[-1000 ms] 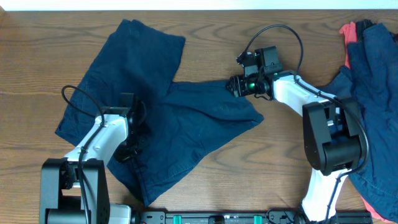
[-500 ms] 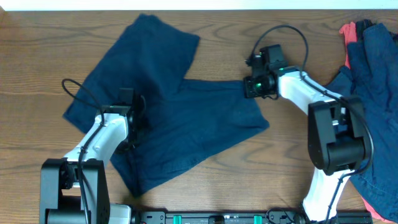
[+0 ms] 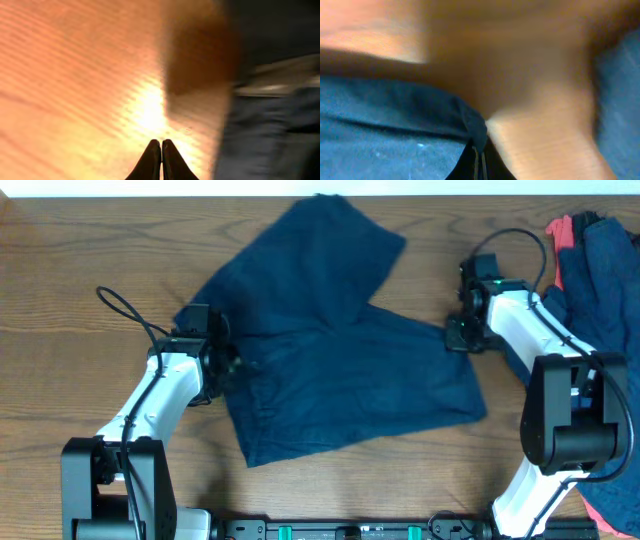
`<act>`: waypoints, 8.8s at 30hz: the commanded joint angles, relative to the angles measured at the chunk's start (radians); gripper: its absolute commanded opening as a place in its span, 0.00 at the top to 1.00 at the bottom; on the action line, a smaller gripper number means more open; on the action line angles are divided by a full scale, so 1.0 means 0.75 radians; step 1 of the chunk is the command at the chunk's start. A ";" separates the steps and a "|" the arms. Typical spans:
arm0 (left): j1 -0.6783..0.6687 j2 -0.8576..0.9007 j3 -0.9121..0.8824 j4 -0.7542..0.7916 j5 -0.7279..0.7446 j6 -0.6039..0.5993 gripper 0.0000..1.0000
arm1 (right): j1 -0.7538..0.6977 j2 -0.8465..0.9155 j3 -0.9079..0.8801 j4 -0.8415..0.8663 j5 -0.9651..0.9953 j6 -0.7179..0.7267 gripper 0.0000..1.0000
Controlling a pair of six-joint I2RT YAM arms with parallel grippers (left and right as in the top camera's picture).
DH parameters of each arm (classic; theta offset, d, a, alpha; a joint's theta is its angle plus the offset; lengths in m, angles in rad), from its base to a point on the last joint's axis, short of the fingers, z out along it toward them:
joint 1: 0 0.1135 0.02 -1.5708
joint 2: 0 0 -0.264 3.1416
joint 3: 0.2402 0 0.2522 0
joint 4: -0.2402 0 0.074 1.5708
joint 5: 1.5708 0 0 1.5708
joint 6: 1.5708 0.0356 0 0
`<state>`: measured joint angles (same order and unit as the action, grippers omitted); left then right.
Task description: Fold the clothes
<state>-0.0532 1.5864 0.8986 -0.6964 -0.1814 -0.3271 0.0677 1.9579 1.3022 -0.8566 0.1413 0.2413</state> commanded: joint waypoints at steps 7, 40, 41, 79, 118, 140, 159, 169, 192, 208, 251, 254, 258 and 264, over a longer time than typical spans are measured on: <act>0.007 0.002 0.024 -0.051 0.009 0.028 0.94 | 0.007 -0.021 0.009 -0.179 0.124 0.223 0.99; -0.016 0.107 0.070 0.163 0.732 0.169 0.65 | 0.066 -0.021 0.008 -0.313 0.161 0.379 0.99; -0.016 0.128 0.070 0.163 0.748 0.169 0.65 | 0.066 -0.021 0.008 -0.313 0.160 0.379 0.99; 0.108 -0.120 0.076 0.005 0.539 0.185 0.94 | -0.070 -0.023 0.008 -0.178 -0.182 0.015 0.92; 0.108 -0.043 0.066 -0.028 0.155 0.015 0.93 | -0.053 -0.022 -0.282 0.048 -0.723 -0.224 0.88; 0.108 -0.011 0.067 -0.054 0.056 -0.051 0.11 | 0.088 0.041 0.085 0.522 -0.637 -0.127 0.60; 0.108 -0.011 0.067 -0.069 0.056 -0.051 0.11 | 0.103 0.235 0.085 0.683 -0.653 0.037 0.99; 0.108 -0.011 0.072 -0.032 0.056 -0.050 0.08 | -0.079 0.112 0.088 0.473 -0.325 0.037 0.99; 0.108 -0.138 0.130 -0.702 0.493 -0.001 0.02 | -0.190 -0.356 0.054 -0.239 -0.317 0.038 0.50; 0.108 -0.140 -0.246 -0.261 0.748 -0.170 0.18 | 0.028 -0.735 -0.393 -0.332 -0.312 0.328 0.53; 0.108 -0.140 -0.385 0.034 0.731 -0.279 0.63 | 1.211 -0.807 -0.793 -0.308 -0.258 0.800 0.51; 0.108 -0.140 -0.385 0.033 0.731 -0.278 0.63 | 1.230 -0.807 -0.861 -0.212 -0.267 0.762 0.48; 0.108 -0.140 -0.385 0.034 0.731 -0.274 0.62 | 1.228 -0.806 -0.863 -0.184 -0.316 0.700 0.45; 0.108 -0.140 -0.385 0.034 0.731 -0.274 0.62 | 1.225 -0.804 -0.865 -0.197 -0.290 0.808 0.45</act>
<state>0.0254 1.4651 0.6323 -0.6685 0.3794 -0.5312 0.9779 1.3594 0.6571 -1.0012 -0.0856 0.8066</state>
